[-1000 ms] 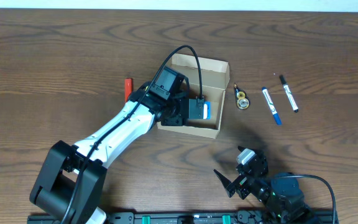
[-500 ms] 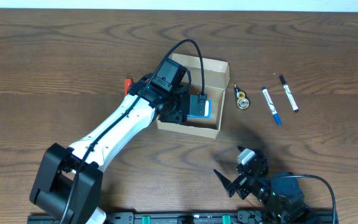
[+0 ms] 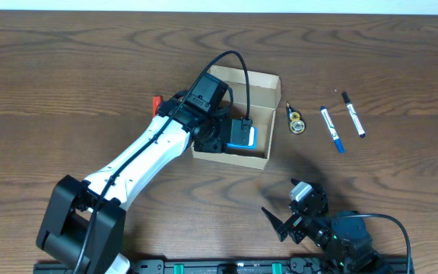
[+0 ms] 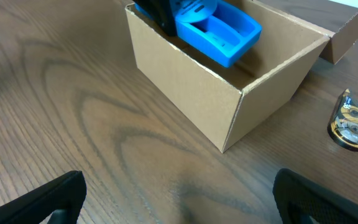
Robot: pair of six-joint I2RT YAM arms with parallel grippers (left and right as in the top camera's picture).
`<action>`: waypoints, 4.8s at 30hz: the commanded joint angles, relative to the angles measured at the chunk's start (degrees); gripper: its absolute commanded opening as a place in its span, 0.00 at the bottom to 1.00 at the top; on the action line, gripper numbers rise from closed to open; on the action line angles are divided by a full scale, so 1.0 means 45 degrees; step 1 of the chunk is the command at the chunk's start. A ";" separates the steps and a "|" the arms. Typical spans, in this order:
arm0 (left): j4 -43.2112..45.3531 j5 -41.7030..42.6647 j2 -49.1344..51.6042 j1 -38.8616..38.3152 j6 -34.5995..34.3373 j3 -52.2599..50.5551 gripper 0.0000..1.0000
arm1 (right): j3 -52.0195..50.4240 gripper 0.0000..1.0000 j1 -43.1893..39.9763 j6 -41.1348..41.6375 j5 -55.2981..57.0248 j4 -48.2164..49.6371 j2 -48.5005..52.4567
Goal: Pack container
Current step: 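Lower the duster into the box and open left gripper, then move left gripper back over the red stapler, then grasp the red stapler with left gripper and lift, then carry the red stapler into the box beside the duster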
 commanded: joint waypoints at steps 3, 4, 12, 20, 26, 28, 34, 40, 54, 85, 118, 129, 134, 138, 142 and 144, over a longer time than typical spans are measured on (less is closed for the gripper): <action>-0.0049 0.0199 0.0102 -0.0053 0.0087 0.0272 0.56 | -0.0044 0.99 0.0121 0.0160 0.0029 -0.0010 -0.0068; -0.0049 0.0199 0.0102 -0.0053 0.0092 0.0272 0.57 | -0.0044 0.99 0.0121 0.0160 0.0029 -0.0010 -0.0068; -0.0049 0.0194 0.0102 -0.0053 0.0087 0.0272 0.68 | -0.0044 0.99 0.0117 0.0160 0.0029 -0.0010 -0.0073; -0.0049 0.0102 0.0068 -0.0053 -0.0355 0.0554 0.72 | -0.0044 0.99 0.0121 0.0160 0.0029 -0.0010 -0.0068; -0.0180 -0.0908 -0.0204 -0.0034 -0.4022 0.2302 0.78 | -0.0044 0.99 0.0121 0.0160 0.0029 -0.0010 -0.0068; -0.0486 -0.1778 -0.0321 -0.0029 -0.5017 0.2987 0.76 | -0.0044 0.99 0.0121 0.0160 0.0029 -0.0010 -0.0068; -0.1627 -0.4206 -0.0714 0.0248 -0.6334 0.3959 0.74 | -0.0044 0.99 0.0121 0.0160 0.0029 -0.0010 -0.0068; -0.1919 -0.3842 -0.0714 0.2089 -0.8835 0.3959 0.72 | -0.0044 0.99 0.0121 0.0160 0.0029 -0.0010 -0.0073; -0.1107 -0.2331 0.0126 0.5819 -1.1803 0.2807 0.75 | -0.0044 0.99 0.0121 0.0160 0.0029 -0.0010 -0.0073; -0.0583 -0.2399 0.4906 0.5294 -1.4498 0.2356 0.61 | -0.0044 0.99 0.0121 0.0160 0.0029 -0.0010 -0.0068; -0.1744 -0.2977 0.3789 0.5270 -1.4265 0.4760 0.06 | -0.0044 0.99 0.0121 0.0160 0.0029 -0.0010 -0.0073; -0.1865 -0.0238 0.0811 0.3551 -0.9768 0.5314 0.06 | -0.0044 0.99 0.0121 0.0160 0.0029 -0.0010 -0.0073; -0.2161 0.0024 0.0316 0.1724 -0.6907 0.5314 0.06 | -0.0044 0.99 0.0121 0.0160 0.0029 -0.0010 -0.0068; -0.2890 0.0044 0.0418 0.0423 -0.4119 0.5299 0.06 | -0.0044 0.99 0.0121 0.0160 0.0029 -0.0010 -0.0068; -0.4002 0.0005 0.0748 -0.0311 -0.0899 0.5275 0.06 | -0.0044 0.99 0.0117 0.0160 0.0029 -0.0010 -0.0068; -0.4575 0.0005 0.1064 -0.0384 0.0287 0.5275 0.06 | -0.0044 0.99 0.0121 0.0160 0.0029 -0.0010 -0.0073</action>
